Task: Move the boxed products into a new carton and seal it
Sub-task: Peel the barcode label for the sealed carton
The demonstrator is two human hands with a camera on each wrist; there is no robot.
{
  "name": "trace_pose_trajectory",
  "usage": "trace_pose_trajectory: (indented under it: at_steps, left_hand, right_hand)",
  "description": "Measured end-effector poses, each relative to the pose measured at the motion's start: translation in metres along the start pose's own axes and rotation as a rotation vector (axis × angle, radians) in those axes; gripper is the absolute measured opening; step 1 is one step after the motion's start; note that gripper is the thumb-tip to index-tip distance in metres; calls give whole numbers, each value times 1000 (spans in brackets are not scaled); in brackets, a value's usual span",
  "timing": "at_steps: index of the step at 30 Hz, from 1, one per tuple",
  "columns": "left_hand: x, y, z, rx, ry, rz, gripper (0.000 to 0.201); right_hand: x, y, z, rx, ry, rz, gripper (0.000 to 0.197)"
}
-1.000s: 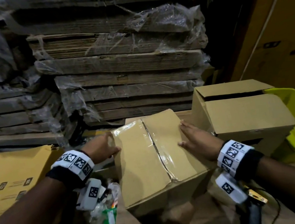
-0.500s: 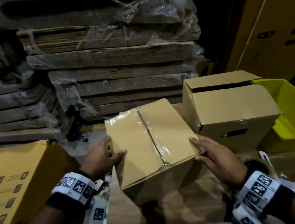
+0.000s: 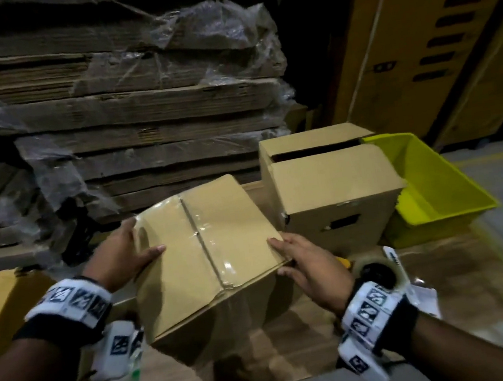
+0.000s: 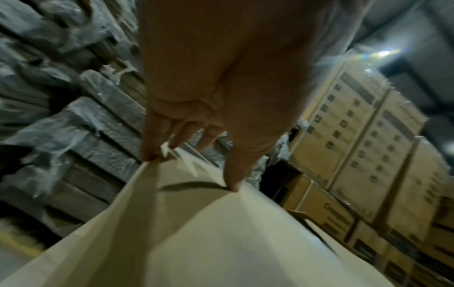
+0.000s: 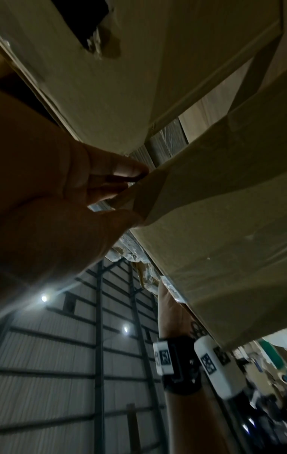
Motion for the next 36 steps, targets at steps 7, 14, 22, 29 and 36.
trace_pose_trajectory:
  at_steps: [7,14,22,29,36]
  left_hand:
    - [-45,4,38,64,228,-220,72]
    - [-150,31,124,135,582,163,53]
    - [-238,139,164,394,731,339,27]
    - [-300,244,165,548,747,220,29]
    - [-314,317,144,622,620,149,28]
  right_hand:
    - [-38,-9,44,-219,145,-216,52]
    - [-129,-13,138,-342,530,-212,25]
    - [-235,-17,230,-321,1039,-66,13]
    - [-310,0,245,-288,1262,-141,29]
    - [-352,19,236,-347,1311,-390,43]
Point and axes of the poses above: each hand's wrist, its own z-axis away from the middle knuckle, its own y-axis out of the palm, x = y × z, the point moved 10 cm from there along -z, towards the middle knuckle, and after that the axes turned 3 degrees about z, right-handed, at the moved point
